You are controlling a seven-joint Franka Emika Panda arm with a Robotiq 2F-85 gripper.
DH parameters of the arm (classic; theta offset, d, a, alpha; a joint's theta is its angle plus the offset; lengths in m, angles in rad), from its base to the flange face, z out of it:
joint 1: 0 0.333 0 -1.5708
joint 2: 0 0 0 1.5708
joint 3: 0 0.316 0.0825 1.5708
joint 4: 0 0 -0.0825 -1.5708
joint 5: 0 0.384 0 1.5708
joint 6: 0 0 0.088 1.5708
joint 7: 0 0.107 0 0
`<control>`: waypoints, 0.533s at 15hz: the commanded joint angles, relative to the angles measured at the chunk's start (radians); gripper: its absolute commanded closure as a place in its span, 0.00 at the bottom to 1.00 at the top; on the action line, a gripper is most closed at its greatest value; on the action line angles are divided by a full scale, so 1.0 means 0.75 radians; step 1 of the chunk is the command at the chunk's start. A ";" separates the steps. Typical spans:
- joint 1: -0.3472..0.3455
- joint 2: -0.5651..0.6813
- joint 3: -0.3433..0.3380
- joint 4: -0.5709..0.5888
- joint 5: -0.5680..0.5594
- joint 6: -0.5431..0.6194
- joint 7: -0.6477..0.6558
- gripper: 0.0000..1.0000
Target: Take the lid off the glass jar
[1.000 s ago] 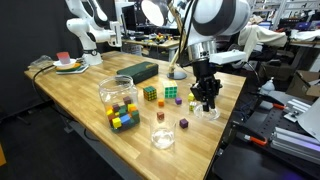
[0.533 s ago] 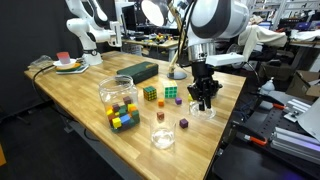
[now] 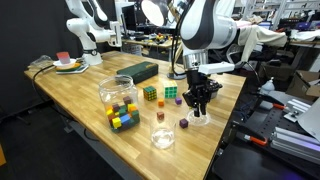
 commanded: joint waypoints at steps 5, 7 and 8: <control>-0.052 0.095 0.025 0.044 0.001 -0.010 -0.027 0.92; -0.058 0.096 0.024 0.040 0.001 -0.010 -0.026 0.92; -0.063 0.096 0.025 0.039 0.002 -0.010 -0.028 0.92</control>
